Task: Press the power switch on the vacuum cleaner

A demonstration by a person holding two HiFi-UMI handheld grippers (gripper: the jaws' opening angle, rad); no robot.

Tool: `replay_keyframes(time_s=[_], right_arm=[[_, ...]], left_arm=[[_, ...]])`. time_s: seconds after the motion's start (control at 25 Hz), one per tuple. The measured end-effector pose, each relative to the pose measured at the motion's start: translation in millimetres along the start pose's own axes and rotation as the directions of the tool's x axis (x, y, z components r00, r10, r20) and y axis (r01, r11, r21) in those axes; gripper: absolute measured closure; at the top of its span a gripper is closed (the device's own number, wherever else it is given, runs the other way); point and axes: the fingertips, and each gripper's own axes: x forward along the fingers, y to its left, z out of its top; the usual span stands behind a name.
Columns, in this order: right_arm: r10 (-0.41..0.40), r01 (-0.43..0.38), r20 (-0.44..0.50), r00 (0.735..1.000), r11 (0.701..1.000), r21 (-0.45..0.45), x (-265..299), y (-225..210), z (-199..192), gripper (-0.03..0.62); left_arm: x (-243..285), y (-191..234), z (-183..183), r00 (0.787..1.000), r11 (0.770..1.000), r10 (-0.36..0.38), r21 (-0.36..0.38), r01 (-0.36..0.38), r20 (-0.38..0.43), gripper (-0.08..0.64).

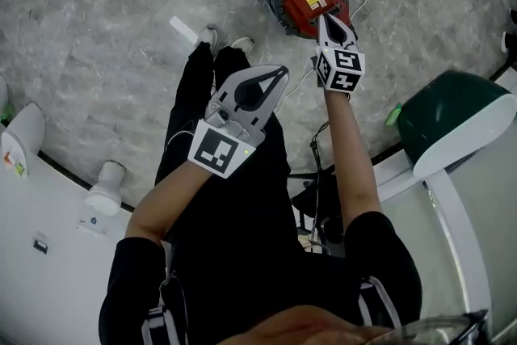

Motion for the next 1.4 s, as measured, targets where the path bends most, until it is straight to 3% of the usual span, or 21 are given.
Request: replay_keyframes(time_s=[0.28, 0.68, 0.92, 1.12, 1.4], right_arm=[[-0.001, 0.000, -0.057, 0.998, 1.000, -0.028, 40, -13, -18, 0.572], [-0.013, 0.004, -0.126, 0.992, 0.997, -0.076, 78, -26, -41, 0.572], [-0.002, -0.017, -0.167, 0.986, 0.994, -0.111, 103, -29, -52, 0.572], [-0.007, -0.010, -0.189, 0.982, 0.996, -0.091, 125, -42, -64, 0.572], [-0.020, -0.005, -0.225, 0.974, 0.994, -0.109, 144, -56, -79, 0.572]], left_arm=[[-12, 9, -20, 1.000, 0.998, 0.031, -0.050, -0.031, -0.007, 0.541], [-6, 22, -46, 0.999, 0.994, 0.017, -0.111, -0.020, -0.028, 0.541], [-9, 36, -57, 0.998, 0.982, 0.032, -0.187, -0.041, -0.046, 0.541], [-4, 26, -68, 0.997, 0.991, -0.025, -0.130, 0.016, -0.071, 0.541], [-5, 34, -75, 0.997, 0.985, -0.019, -0.174, 0.005, -0.076, 0.541]])
